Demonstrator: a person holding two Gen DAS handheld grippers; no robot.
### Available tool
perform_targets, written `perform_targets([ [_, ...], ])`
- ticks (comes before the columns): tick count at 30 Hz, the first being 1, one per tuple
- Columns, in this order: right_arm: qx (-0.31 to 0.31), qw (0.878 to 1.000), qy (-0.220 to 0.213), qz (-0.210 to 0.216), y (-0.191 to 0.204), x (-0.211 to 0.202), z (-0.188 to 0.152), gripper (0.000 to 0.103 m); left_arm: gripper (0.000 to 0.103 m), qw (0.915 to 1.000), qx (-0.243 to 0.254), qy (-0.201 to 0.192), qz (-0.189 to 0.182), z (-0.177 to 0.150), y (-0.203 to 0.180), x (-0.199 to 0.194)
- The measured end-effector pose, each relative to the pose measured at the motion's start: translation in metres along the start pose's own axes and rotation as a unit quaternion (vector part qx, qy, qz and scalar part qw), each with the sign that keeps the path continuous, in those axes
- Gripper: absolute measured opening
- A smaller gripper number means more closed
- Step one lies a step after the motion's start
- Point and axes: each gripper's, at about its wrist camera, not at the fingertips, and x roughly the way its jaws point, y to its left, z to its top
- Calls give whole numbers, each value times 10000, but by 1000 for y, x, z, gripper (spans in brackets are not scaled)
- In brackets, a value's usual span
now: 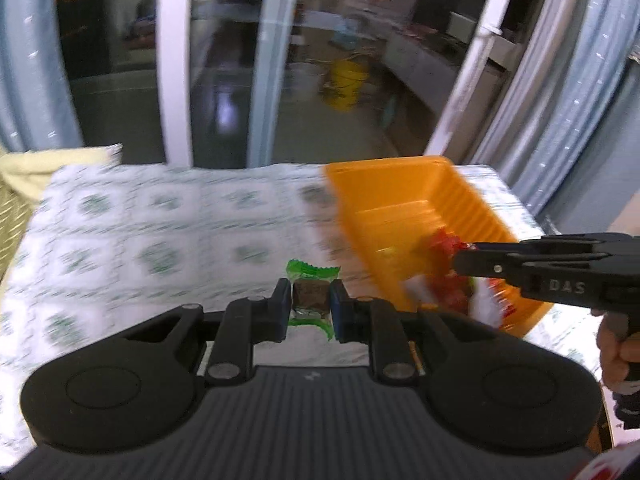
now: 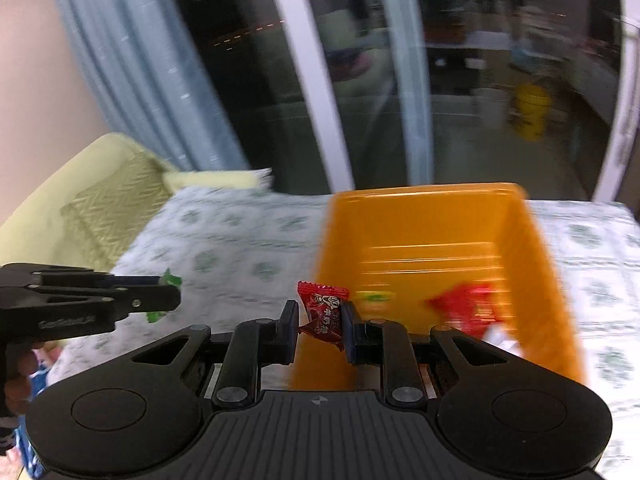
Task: Organize snacks
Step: 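Carry both candies over the orange tray and open both grippers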
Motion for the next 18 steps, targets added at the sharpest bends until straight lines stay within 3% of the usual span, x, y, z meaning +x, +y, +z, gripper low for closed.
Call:
perform_targets([
  [9, 251, 9991, -199, -276, -77, -38, 4, 23, 18, 9996, 220, 60, -184, 32, -81, 52],
  [18, 345, 9986, -271, -303, -122, -53, 7, 23, 19, 9997, 107, 226, 15, 45, -108, 94],
])
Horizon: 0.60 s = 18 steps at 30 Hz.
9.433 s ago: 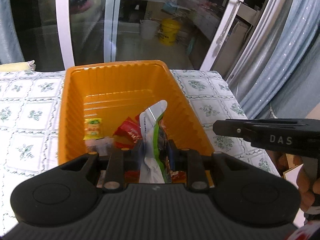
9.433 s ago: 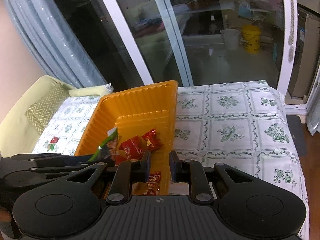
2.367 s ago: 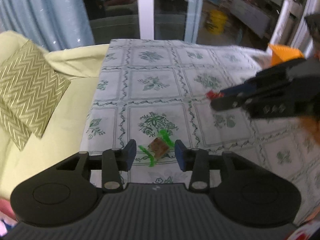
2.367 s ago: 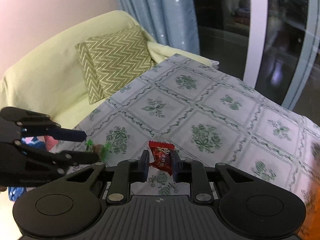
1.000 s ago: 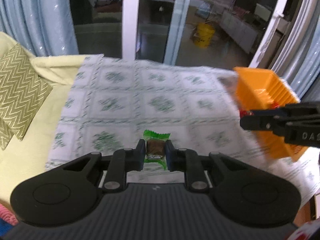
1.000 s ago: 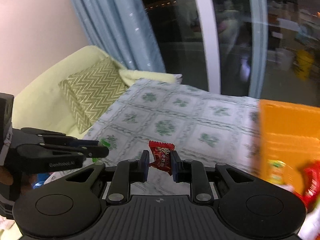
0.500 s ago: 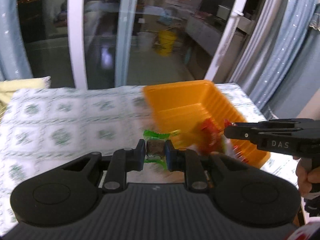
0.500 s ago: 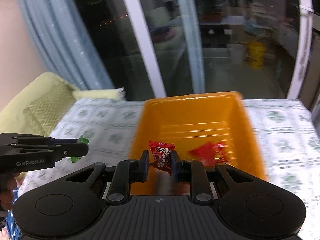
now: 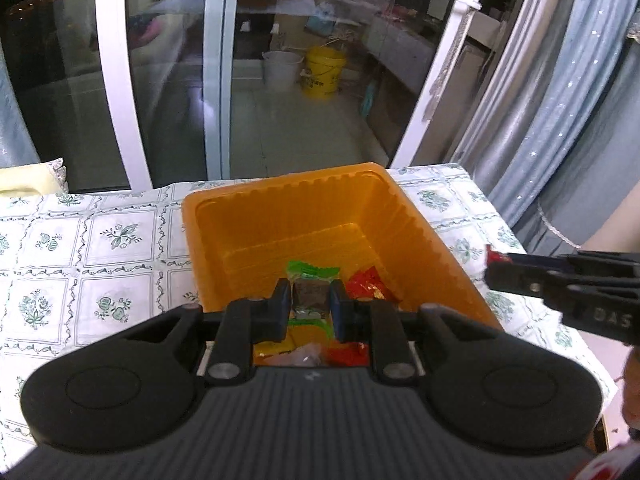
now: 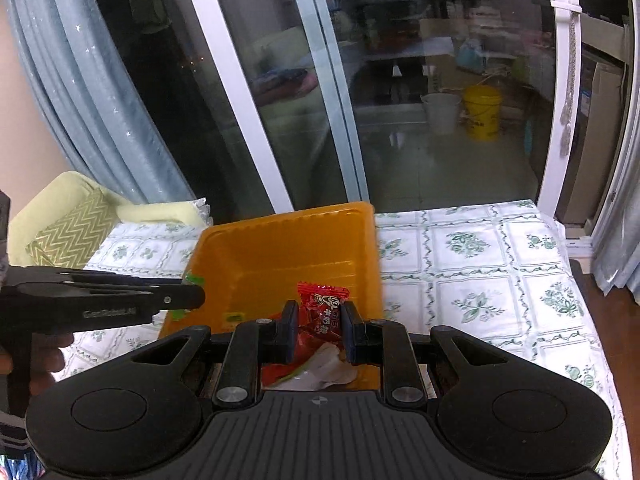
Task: Organize snacks
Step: 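Carry both candies over the orange tray and open both grippers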
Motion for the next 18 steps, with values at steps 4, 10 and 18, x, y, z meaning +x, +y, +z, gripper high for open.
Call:
perform_targets([
  [4, -22, 10000, 31, 64, -8, -2, 1, 23, 19, 9999, -123, 38, 104, 3, -3, 10],
  [10, -63, 9997, 94, 205, -14, 1, 4, 23, 27, 9994, -278, 14, 203, 0, -7, 6],
  [18, -181, 9987, 223, 416, -17, 6, 3, 23, 27, 9983, -510, 29, 265, -14, -9, -13],
])
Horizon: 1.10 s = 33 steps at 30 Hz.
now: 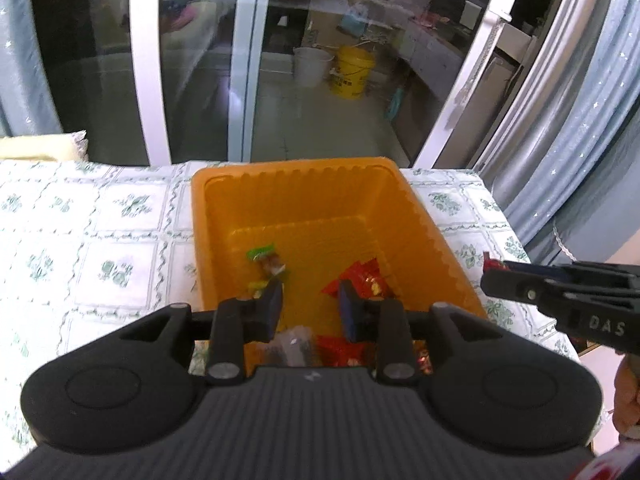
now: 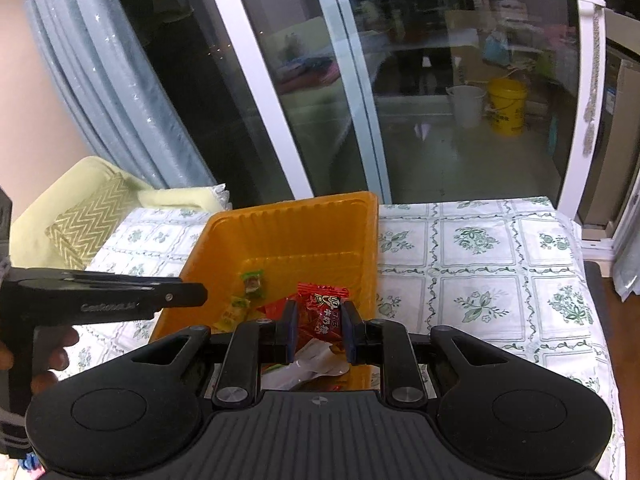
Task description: Organize snacks
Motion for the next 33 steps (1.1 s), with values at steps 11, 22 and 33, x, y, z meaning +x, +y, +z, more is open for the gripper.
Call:
perform_targets([
  [11, -217, 9996, 109, 110, 10, 28, 10, 23, 28, 9991, -265, -29, 316, -7, 16, -20],
  [22, -174, 9992, -308, 164, 21, 50, 43, 44, 31, 9981, -299, -70, 537, -10, 26, -33],
  [33, -17, 9993, -255, 286, 20, 24, 25, 79, 37, 9967, -355, -189, 703, -23, 8, -58],
])
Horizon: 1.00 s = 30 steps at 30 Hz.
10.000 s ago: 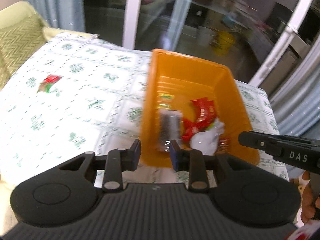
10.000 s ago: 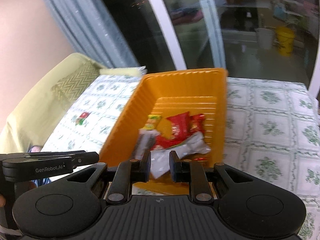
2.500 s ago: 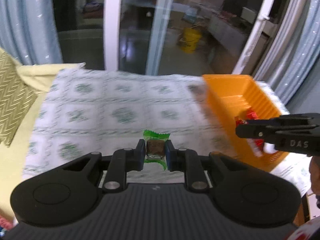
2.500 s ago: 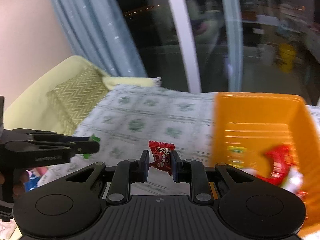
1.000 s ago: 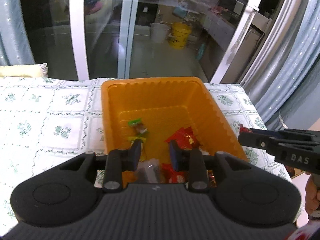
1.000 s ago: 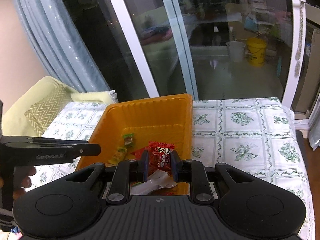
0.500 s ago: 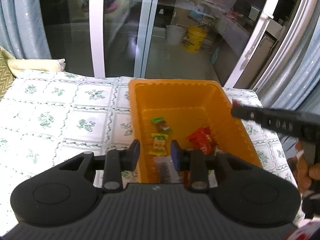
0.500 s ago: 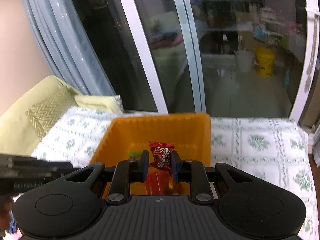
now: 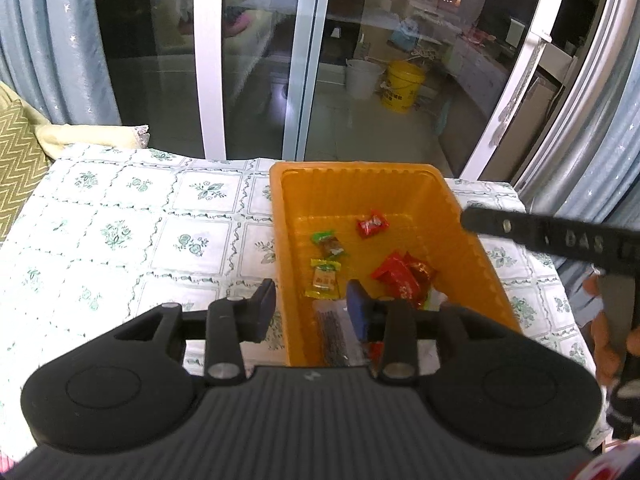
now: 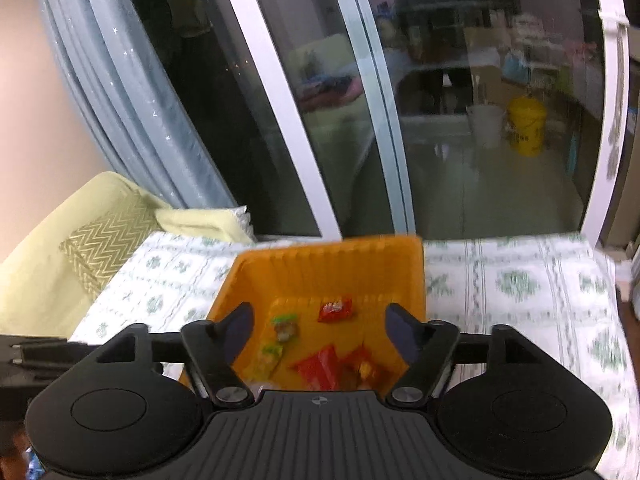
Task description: Organize snacks
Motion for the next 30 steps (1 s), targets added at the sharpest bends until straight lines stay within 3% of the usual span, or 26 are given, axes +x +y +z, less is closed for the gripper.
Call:
perform_targets([
  [5, 141, 9996, 242, 79, 1, -27, -18, 84, 42, 9999, -47, -34, 85, -14, -11, -17],
  [15, -317, 9971, 669, 179, 8, -70, -50, 84, 43, 9980, -465, -43, 435, -57, -33, -59],
  [18, -441, 9955, 791, 262, 12, -81, -60, 84, 50, 9965, -636, 0, 544, -70, -37, -68],
  [30, -606, 9881, 1408, 143, 24, -88, -91, 84, 51, 9931, -867, 272, 736, -105, -39, -90],
])
